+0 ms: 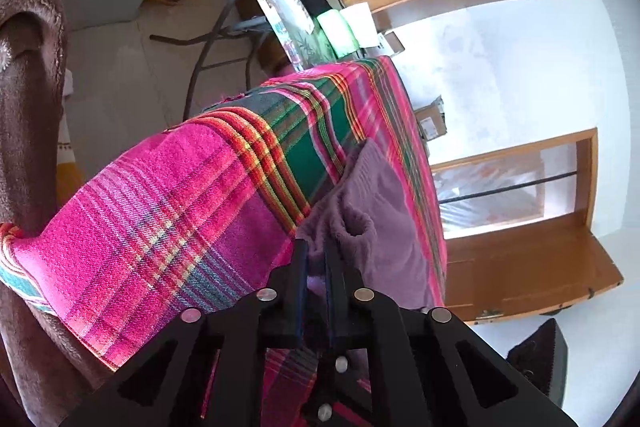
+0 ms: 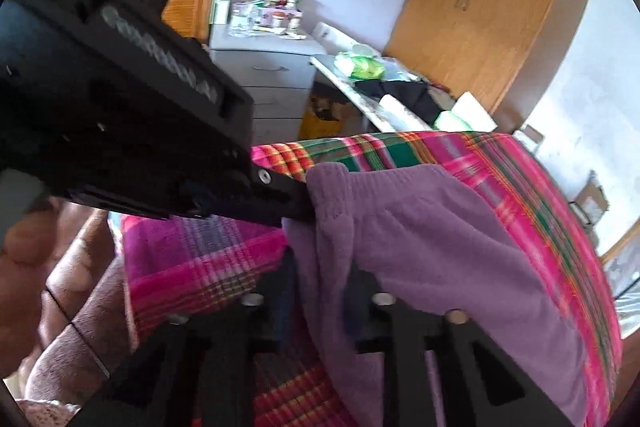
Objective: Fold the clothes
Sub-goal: 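Lift the grasped purple garment end with both grippers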
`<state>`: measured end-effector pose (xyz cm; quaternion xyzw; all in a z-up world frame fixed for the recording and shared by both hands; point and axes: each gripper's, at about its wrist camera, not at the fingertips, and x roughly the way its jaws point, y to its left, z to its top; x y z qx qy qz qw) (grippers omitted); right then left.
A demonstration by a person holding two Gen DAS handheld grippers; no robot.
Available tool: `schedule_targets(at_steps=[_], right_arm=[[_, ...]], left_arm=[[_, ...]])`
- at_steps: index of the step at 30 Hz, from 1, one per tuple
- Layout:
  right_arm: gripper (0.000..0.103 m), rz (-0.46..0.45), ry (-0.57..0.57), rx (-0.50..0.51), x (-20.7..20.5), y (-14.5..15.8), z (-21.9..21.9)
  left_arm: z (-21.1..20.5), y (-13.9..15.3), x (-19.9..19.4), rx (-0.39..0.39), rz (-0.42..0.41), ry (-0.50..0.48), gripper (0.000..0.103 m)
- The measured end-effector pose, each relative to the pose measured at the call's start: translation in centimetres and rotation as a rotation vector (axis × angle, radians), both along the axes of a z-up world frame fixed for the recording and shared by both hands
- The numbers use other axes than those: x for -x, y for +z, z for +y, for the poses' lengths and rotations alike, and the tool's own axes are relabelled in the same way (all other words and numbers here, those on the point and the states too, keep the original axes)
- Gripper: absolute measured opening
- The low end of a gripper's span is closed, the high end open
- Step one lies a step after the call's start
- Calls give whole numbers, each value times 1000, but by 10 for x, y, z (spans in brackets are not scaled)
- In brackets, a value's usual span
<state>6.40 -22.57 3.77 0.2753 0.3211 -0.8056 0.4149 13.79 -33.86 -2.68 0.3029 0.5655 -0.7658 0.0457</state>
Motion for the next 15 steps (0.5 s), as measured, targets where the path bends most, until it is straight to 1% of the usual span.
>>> schedule_targets(at_steps=[2, 3, 5, 7, 9, 11, 12, 15], right_arm=[[9, -2, -17, 47, 2, 6, 6], [8, -9, -25, 70, 4, 9, 8], [8, -17, -34, 102, 5, 13, 13], [8, -12, -35, 113, 4, 15, 16], [8, -7, -37, 123, 2, 18, 19], [8, -2, -38, 134, 1, 20, 22], [8, 1, -39, 139, 0, 21, 24], [8, 9, -41, 155, -2, 24, 28]], left_arm=[[-4, 3, -1, -4, 16, 3, 20], [-7, 5, -2, 2, 21, 6, 26], [-13, 7, -1, 5, 26, 0, 26], [-18, 6, 6, -37, 33, -32, 26], [-24, 4, 16, -94, 59, -70, 26], [-28, 3, 24, -109, 63, -86, 33], [-30, 1, 28, -123, 55, -84, 43], [-34, -4, 39, -191, 66, -113, 44]])
